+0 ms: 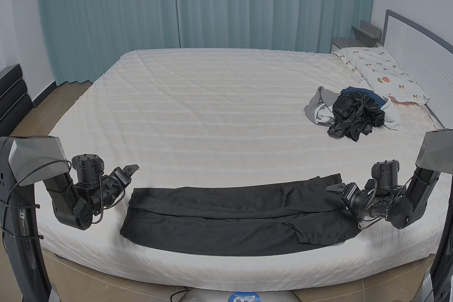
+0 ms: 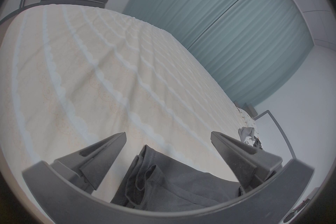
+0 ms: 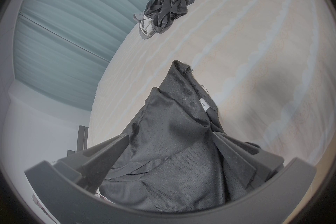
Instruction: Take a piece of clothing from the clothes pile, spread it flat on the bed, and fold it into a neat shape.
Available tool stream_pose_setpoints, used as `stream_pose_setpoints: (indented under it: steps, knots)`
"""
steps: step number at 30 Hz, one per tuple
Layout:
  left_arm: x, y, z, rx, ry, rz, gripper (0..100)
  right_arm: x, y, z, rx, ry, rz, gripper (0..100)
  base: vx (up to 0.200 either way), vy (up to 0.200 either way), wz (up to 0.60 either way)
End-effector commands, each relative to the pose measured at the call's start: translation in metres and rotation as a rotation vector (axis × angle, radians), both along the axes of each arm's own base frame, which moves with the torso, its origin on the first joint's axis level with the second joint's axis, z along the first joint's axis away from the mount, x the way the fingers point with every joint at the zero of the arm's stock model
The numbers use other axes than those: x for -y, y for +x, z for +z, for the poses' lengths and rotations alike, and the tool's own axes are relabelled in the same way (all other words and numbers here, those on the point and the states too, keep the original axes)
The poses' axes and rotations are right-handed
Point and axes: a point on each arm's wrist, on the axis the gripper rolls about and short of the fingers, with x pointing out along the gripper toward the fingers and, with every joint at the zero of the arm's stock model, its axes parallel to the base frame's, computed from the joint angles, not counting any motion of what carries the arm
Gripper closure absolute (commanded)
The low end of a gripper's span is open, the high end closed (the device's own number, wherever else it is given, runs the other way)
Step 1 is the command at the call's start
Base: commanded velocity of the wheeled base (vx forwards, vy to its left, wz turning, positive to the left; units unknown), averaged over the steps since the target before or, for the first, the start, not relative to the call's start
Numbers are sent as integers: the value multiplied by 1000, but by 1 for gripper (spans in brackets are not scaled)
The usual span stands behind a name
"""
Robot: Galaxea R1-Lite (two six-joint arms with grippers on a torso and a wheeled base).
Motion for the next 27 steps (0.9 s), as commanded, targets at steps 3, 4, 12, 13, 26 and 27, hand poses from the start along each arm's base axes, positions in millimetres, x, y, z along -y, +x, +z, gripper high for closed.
stream_pose_setpoints:
  steps: [3, 4, 12, 13, 26, 27]
  knots:
    - [0, -4, 2, 0, 1, 0, 0, -1, 0, 1, 7, 1, 2, 0, 200, 0, 0]
    - [1, -6, 2, -1, 5, -7, 0, -1, -1, 1, 7, 1, 2, 0, 200, 0, 0]
    - [2, -17, 3, -19, 58, -61, 0, -2, -2, 0, 6, 0, 8, 0, 0, 0, 0]
    - [2, -18, 3, -20, 72, -75, 0, -2, -2, 0, 6, 0, 8, 0, 0, 0, 0]
    - [13, -52, -20, -120, 279, -332, 0, -3, -2, -2, -1, -2, 12, 0, 0, 0, 0]
    - [16, -53, -20, -121, 281, -340, 0, -3, -3, -2, -4, -2, 13, 0, 0, 0, 0]
